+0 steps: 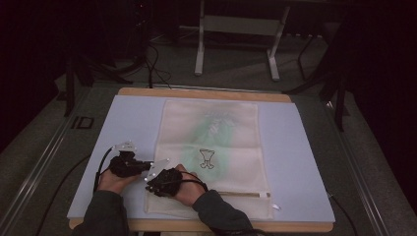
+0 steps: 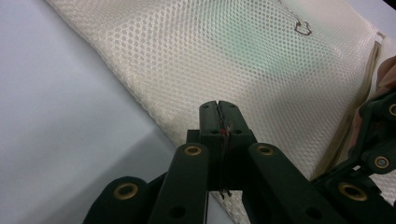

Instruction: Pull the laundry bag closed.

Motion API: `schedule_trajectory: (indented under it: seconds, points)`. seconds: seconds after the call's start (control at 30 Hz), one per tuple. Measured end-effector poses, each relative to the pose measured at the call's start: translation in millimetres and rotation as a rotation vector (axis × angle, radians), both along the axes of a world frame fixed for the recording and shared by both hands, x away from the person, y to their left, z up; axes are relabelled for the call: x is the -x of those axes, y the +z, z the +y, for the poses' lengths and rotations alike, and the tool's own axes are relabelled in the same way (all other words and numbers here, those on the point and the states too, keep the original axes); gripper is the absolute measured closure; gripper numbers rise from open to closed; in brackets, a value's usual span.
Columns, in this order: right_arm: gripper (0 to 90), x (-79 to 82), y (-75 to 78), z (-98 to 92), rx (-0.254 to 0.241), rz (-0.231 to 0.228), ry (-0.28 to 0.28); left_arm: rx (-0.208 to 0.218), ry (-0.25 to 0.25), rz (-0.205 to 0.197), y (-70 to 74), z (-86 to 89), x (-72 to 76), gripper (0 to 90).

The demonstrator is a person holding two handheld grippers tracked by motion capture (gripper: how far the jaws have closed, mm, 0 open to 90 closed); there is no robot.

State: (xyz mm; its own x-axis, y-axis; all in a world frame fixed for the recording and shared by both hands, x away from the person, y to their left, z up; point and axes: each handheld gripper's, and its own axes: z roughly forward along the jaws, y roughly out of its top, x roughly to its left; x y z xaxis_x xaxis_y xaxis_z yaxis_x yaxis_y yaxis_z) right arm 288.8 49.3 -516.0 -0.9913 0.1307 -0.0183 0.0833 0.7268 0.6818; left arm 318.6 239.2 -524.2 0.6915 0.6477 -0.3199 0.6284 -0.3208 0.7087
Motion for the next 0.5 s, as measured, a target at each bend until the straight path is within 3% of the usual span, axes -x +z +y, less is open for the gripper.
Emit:
schedule_trajectory:
  seconds: [0.5]
  points:
    - [80.7, -5.3, -10.0, -7.4, 0.000, 0.059, -0.009, -0.005, -0.010, 0.011, -1.5, -1.7, -0.3, 89.0]
